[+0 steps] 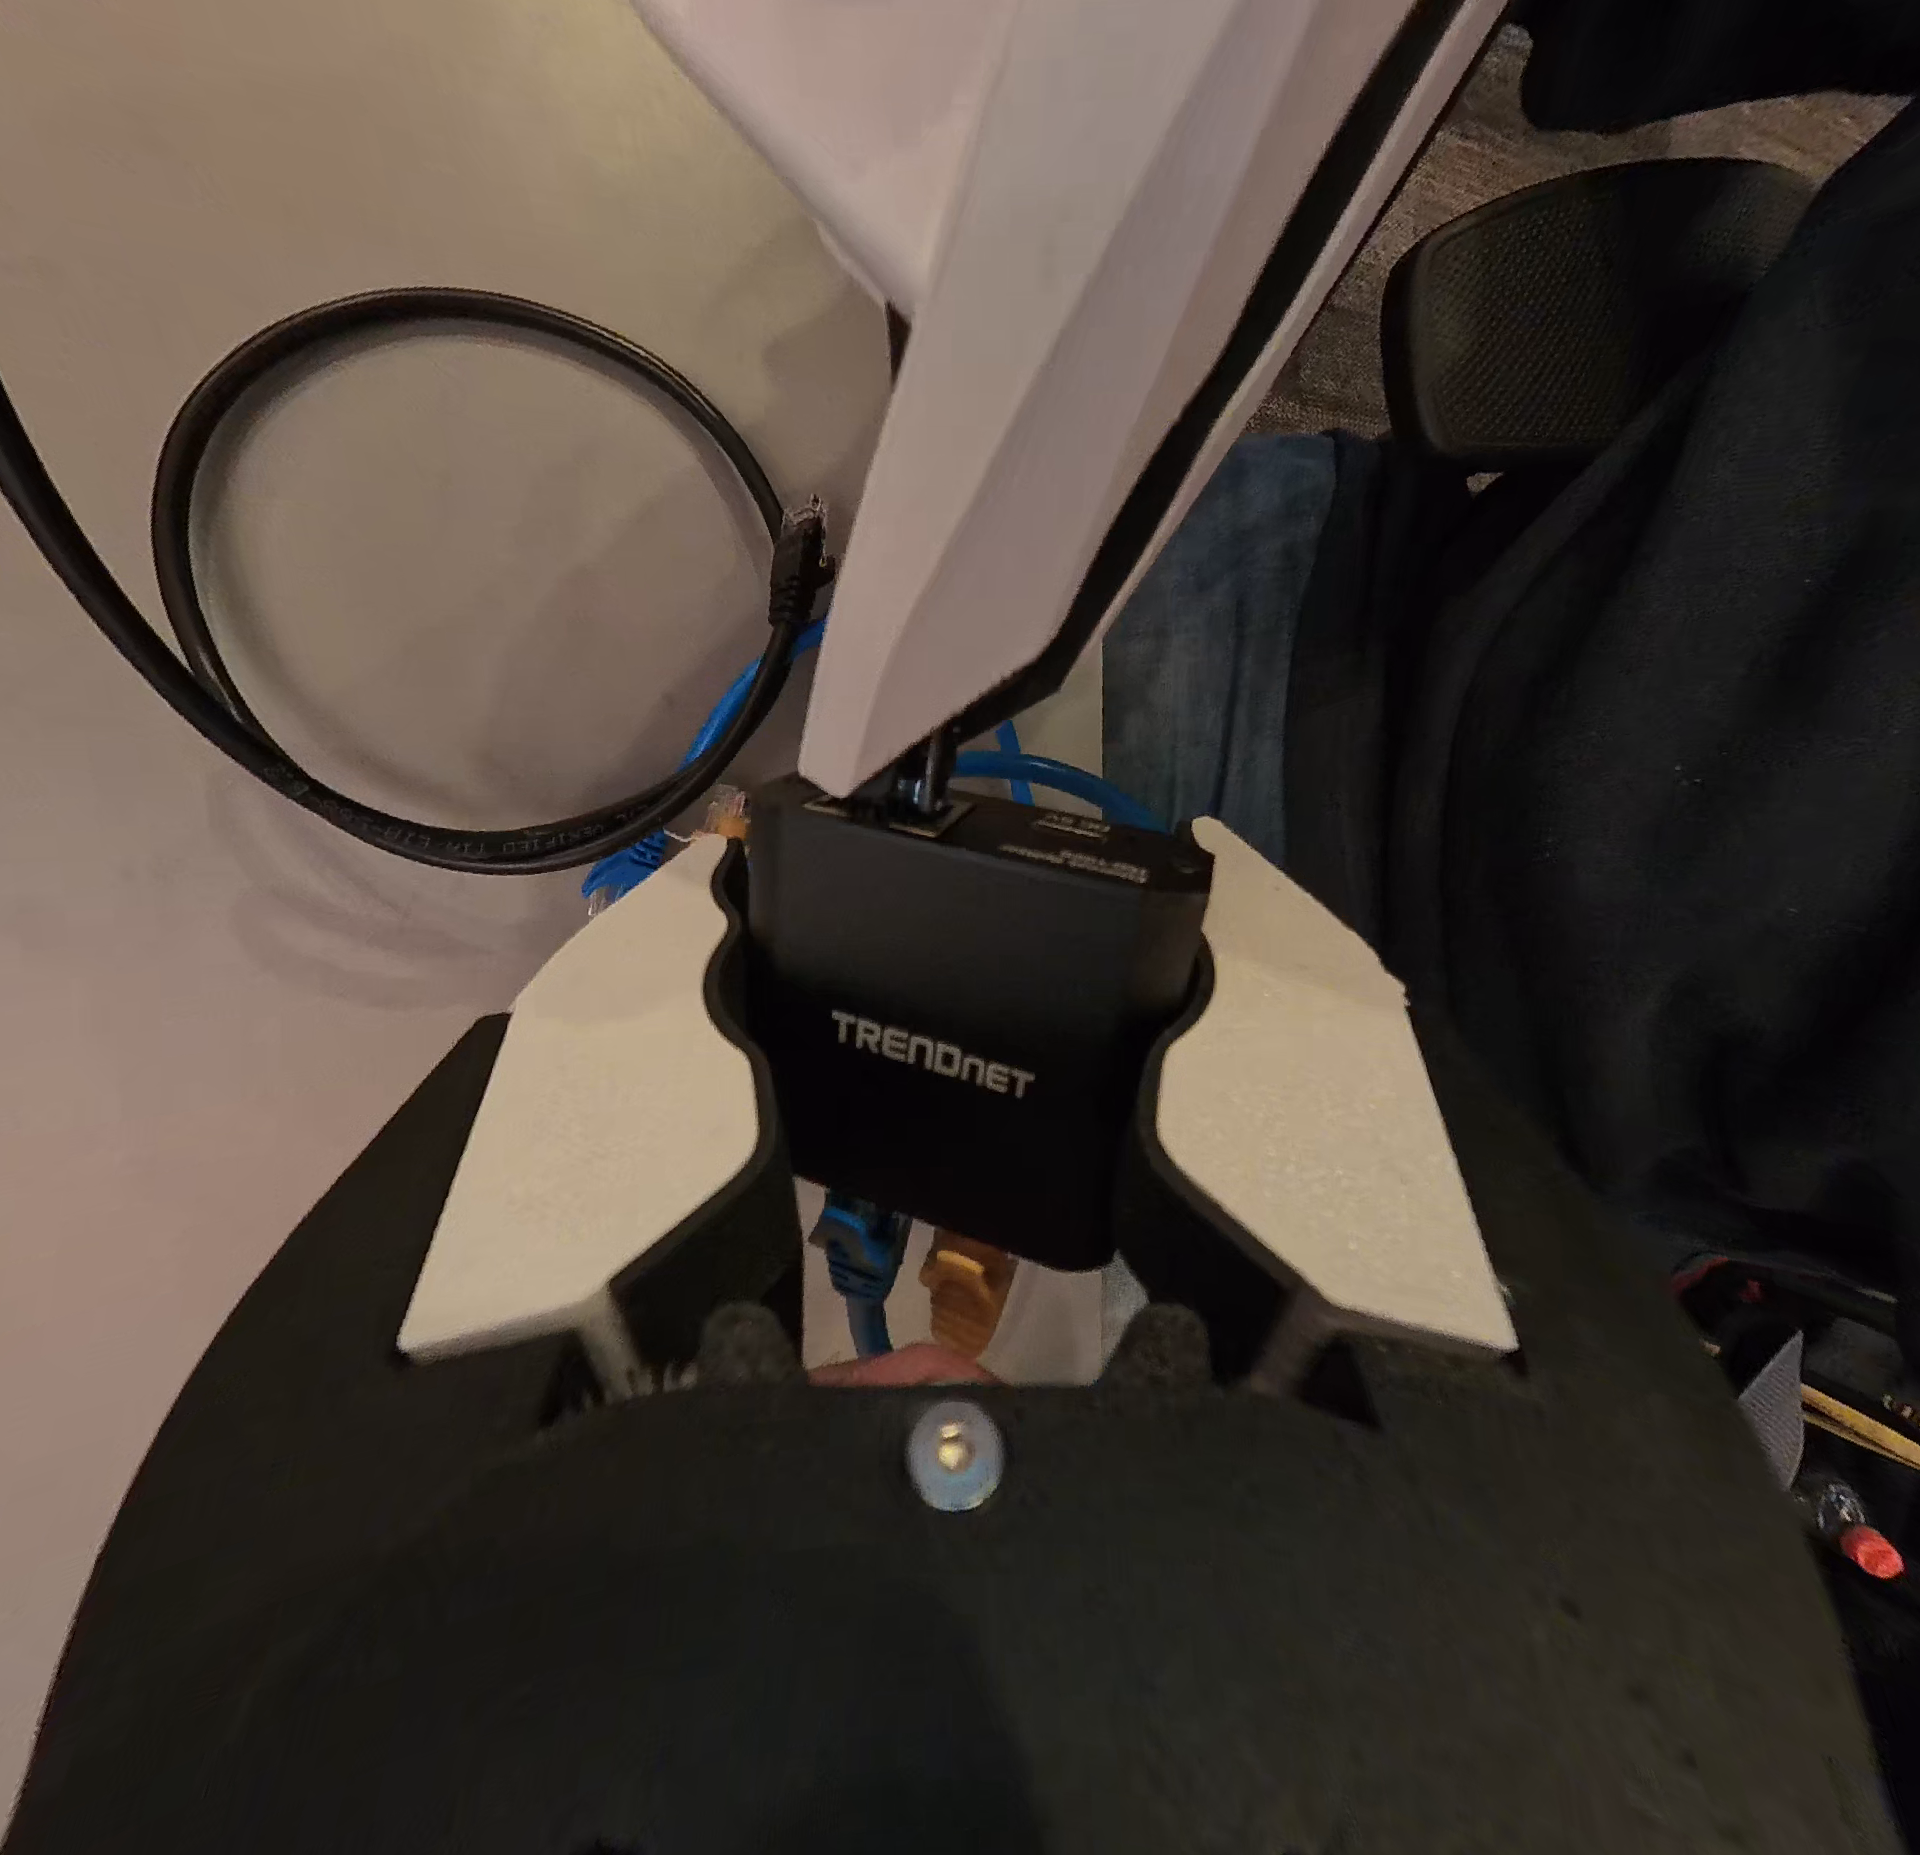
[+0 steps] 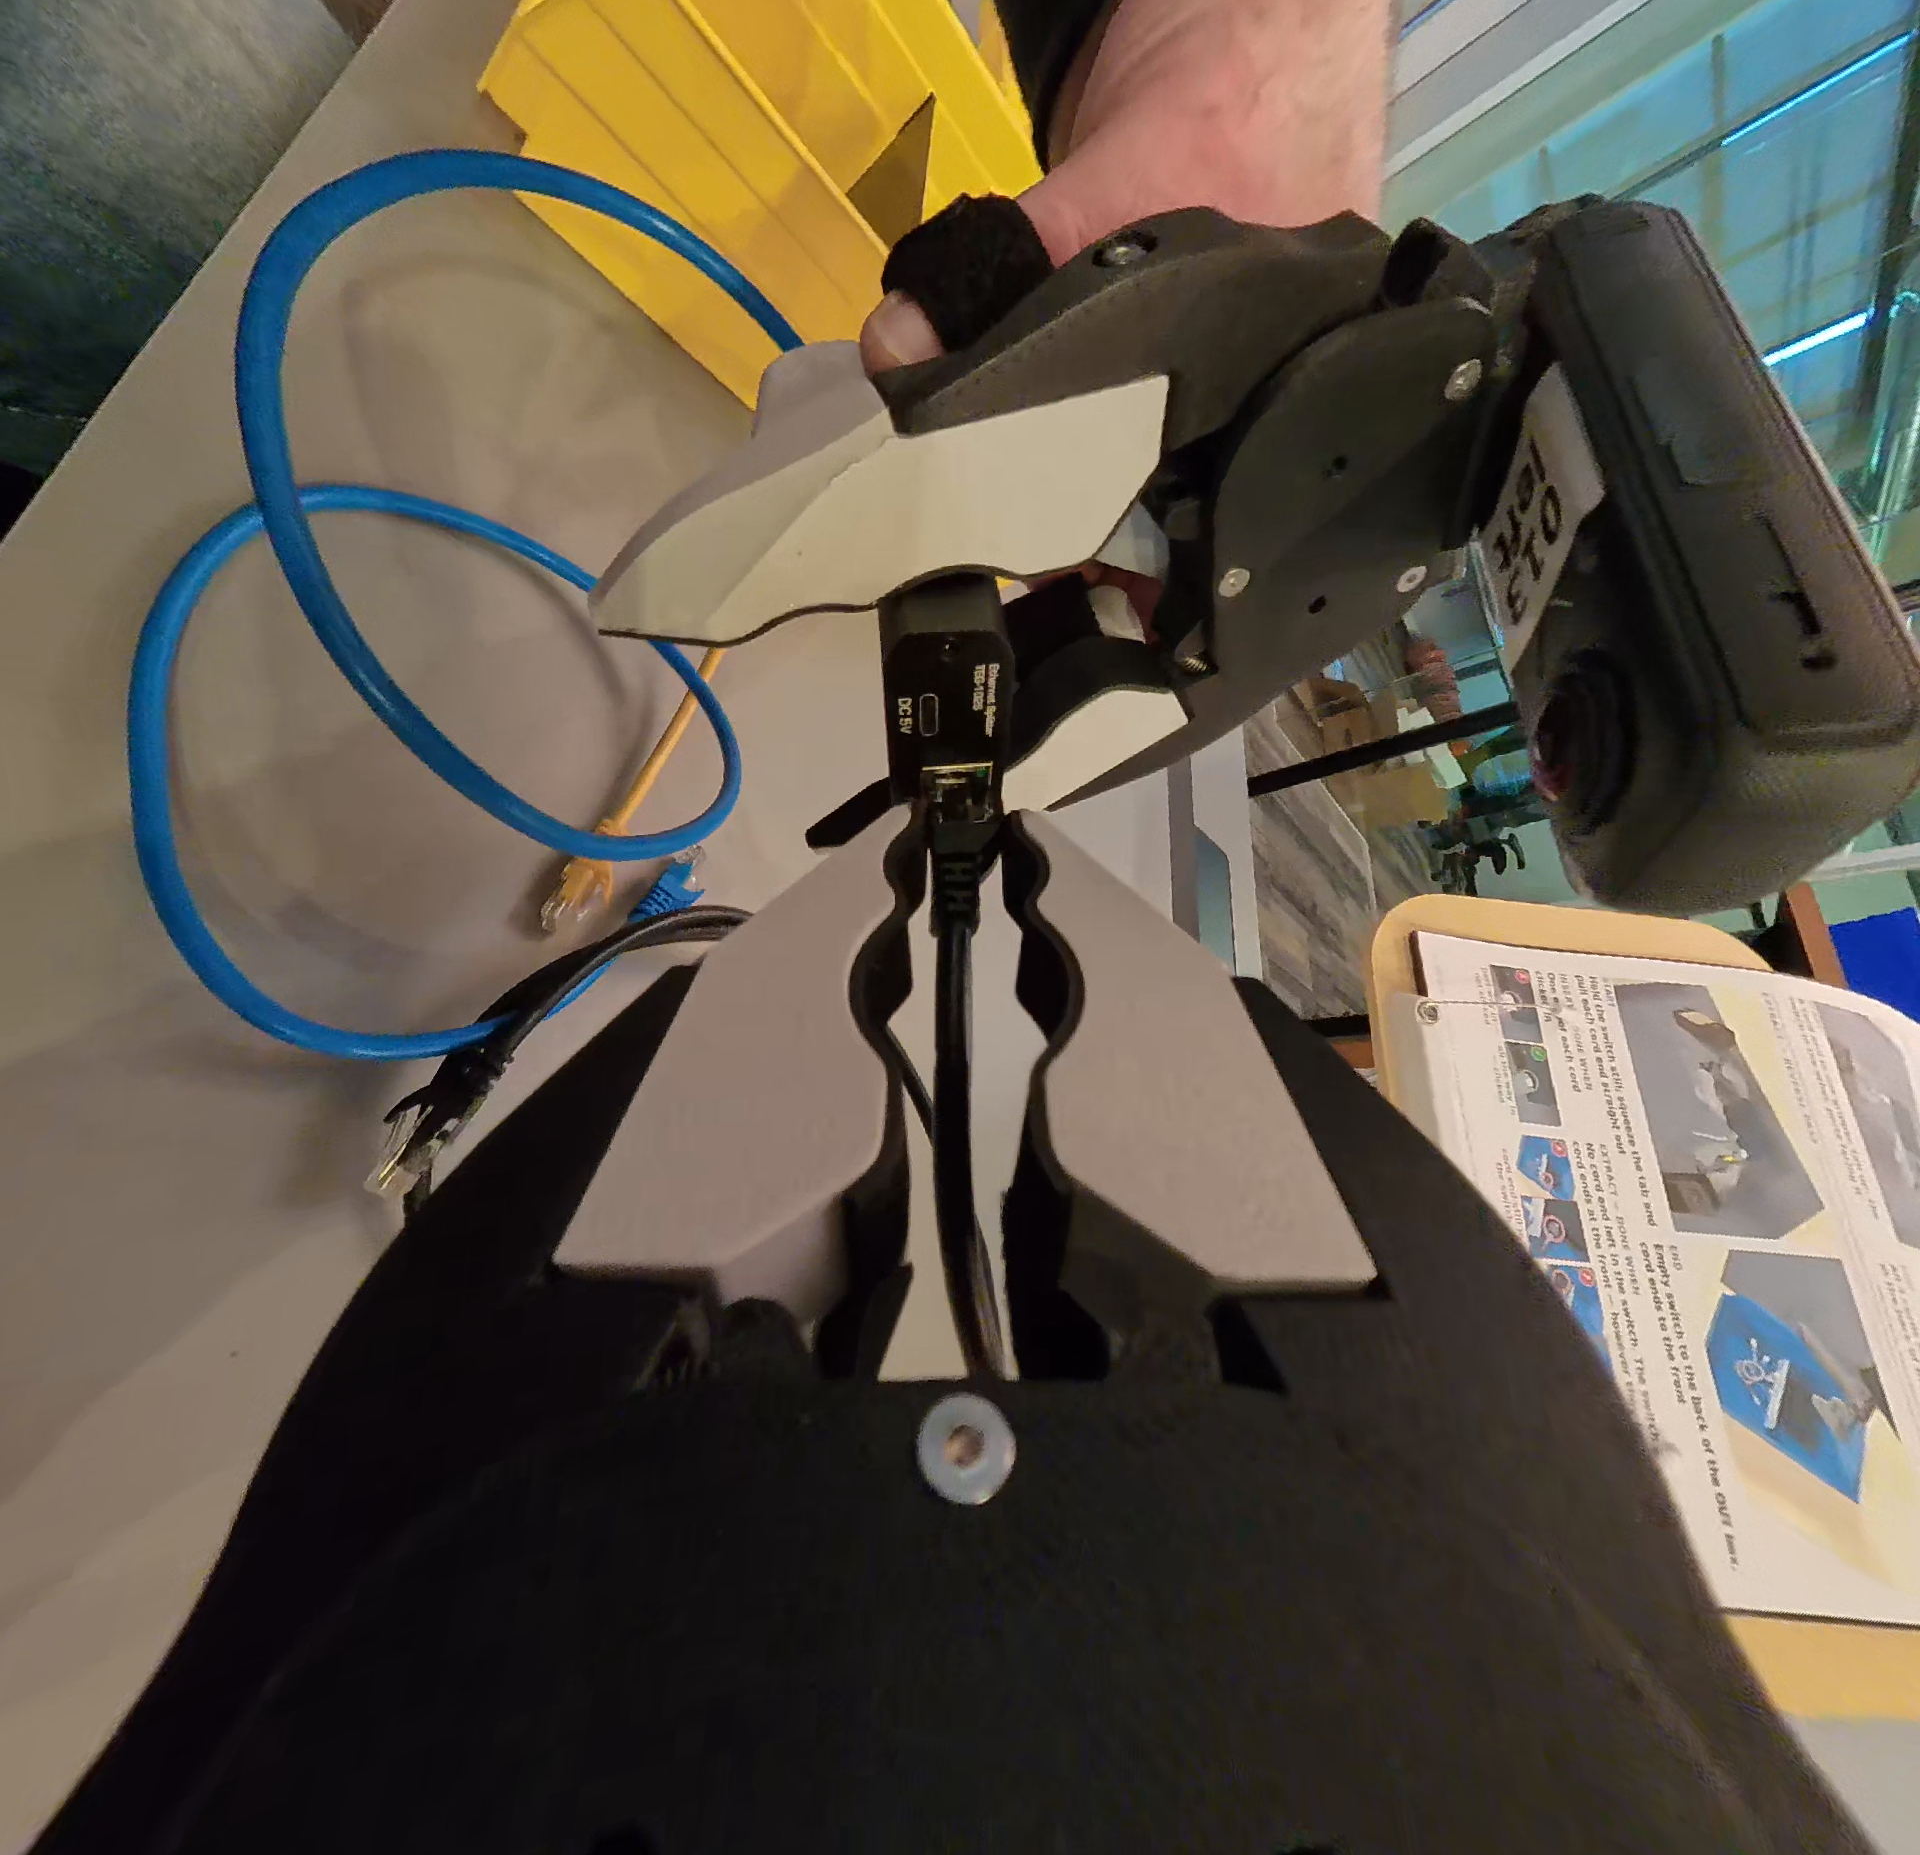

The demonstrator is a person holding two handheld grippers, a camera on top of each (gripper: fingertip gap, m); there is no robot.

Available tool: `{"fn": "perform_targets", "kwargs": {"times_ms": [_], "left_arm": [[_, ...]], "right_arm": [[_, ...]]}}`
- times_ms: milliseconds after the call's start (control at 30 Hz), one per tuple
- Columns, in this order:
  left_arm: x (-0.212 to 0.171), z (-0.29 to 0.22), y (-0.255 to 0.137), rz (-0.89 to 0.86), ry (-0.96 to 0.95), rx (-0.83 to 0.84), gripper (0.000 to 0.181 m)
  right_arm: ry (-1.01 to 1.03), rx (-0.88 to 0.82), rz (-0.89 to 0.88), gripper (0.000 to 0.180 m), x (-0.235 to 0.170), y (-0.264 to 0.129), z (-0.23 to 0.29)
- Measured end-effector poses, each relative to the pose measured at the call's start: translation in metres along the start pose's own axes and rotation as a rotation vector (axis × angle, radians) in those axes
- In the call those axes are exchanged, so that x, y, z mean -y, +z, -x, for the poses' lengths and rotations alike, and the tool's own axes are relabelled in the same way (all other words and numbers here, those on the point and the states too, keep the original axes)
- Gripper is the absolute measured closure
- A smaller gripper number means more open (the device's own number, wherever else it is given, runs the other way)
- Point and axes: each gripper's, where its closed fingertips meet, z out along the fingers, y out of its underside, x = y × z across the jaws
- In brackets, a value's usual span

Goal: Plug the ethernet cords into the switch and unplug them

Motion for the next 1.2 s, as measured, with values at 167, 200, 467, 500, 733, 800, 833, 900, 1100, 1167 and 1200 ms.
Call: {"fn": "perform_targets", "kwargs": {"times_ms": [167,200,467,500,733,800,833,900,1100,1167,1200], "left_arm": [[0.000,-0.002,0.001,0.013,0.010,-0.002,0.104],[-0.001,-0.003,0.002,0.021,0.014,-0.005,0.104],[-0.007,-0.004,0.009,0.053,0.024,-0.019,0.105],[-0.007,-0.003,0.009,0.053,0.021,-0.016,0.105],[-0.002,-0.002,0.001,0.027,0.019,-0.011,0.104],[-0.002,-0.003,0.001,0.031,0.012,-0.018,0.104],[-0.002,-0.002,0.001,0.033,0.011,-0.014,0.104],[-0.002,-0.004,0.001,0.035,0.015,-0.021,0.104],[-0.002,-0.003,0.005,0.049,0.017,-0.017,0.105],[-0.002,-0.004,0.007,0.053,0.020,-0.021,0.104],[-0.002,-0.004,0.008,0.058,0.024,-0.024,0.104]], "right_arm": [[-0.016,0.038,0.023,0.168,0.000,-0.001,0.003],[-0.034,0.049,0.034,0.168,0.001,-0.002,0.005],[-0.181,0.131,0.145,0.168,-0.002,0.000,0.014],[-0.198,0.129,0.157,0.168,-0.002,0.001,0.013],[-0.164,0.093,0.121,0.167,0.001,0.000,0.003],[-0.157,0.089,0.112,0.167,0.002,-0.001,0.002],[-0.160,0.082,0.110,0.167,0.003,-0.002,0.002],[-0.168,0.078,0.110,0.167,0.004,-0.002,0.003],[-0.177,0.106,0.133,0.168,0.001,-0.002,0.008],[-0.188,0.129,0.156,0.169,0.000,-0.003,0.011],[-0.190,0.140,0.162,0.169,0.000,-0.003,0.012]]}}
